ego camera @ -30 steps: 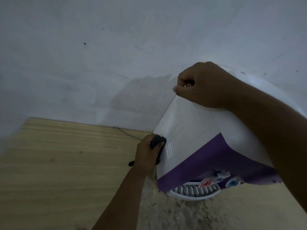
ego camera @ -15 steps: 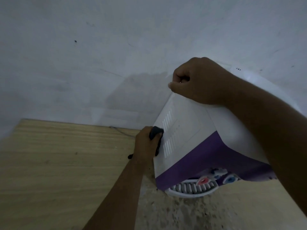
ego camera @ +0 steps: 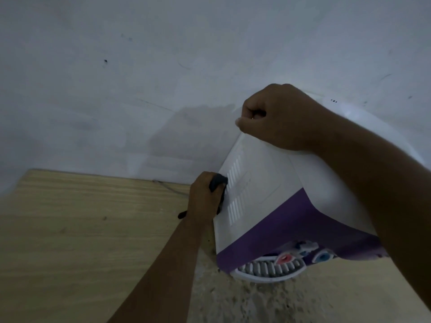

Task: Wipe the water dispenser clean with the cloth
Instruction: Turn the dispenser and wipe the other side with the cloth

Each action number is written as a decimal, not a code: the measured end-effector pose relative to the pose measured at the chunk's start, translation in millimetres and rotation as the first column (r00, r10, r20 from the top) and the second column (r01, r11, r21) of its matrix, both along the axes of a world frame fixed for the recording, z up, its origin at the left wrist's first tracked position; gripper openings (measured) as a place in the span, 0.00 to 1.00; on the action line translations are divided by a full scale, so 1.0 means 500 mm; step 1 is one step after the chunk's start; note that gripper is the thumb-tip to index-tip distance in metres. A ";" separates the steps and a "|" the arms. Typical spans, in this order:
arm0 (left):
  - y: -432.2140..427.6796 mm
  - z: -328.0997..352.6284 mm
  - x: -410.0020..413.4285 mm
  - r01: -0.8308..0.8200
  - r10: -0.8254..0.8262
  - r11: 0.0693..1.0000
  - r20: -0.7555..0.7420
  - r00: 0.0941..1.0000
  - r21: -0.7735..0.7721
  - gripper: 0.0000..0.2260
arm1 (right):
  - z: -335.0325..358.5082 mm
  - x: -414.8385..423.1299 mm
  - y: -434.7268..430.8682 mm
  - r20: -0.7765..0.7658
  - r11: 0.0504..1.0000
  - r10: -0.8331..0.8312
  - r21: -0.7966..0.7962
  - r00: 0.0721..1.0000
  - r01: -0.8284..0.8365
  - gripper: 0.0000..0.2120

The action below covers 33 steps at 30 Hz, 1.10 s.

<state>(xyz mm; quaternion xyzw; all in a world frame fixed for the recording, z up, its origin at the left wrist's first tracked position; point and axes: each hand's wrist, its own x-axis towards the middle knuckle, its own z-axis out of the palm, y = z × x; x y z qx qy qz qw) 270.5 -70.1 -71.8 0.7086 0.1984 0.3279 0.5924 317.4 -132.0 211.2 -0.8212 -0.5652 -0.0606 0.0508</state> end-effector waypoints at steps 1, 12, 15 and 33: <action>-0.001 0.004 -0.007 0.011 -0.012 0.998 0.023 1.000 0.062 0.06 | 0.000 0.000 -0.001 -0.003 1.000 0.003 -0.001 1.000 -0.003 0.15; 0.042 0.029 0.022 0.030 -0.021 0.962 -0.035 0.999 0.270 0.05 | -0.002 0.000 -0.001 -0.005 1.000 0.015 -0.008 1.000 -0.015 0.15; 0.022 0.020 0.023 -0.044 0.051 0.963 -0.018 0.999 0.266 0.06 | -0.001 -0.001 0.000 -0.016 1.000 0.016 -0.011 1.000 -0.016 0.15; 0.036 0.059 0.038 0.004 0.013 0.981 -0.085 0.996 0.196 0.08 | -0.001 -0.001 0.001 -0.013 1.000 0.013 0.011 1.000 -0.013 0.15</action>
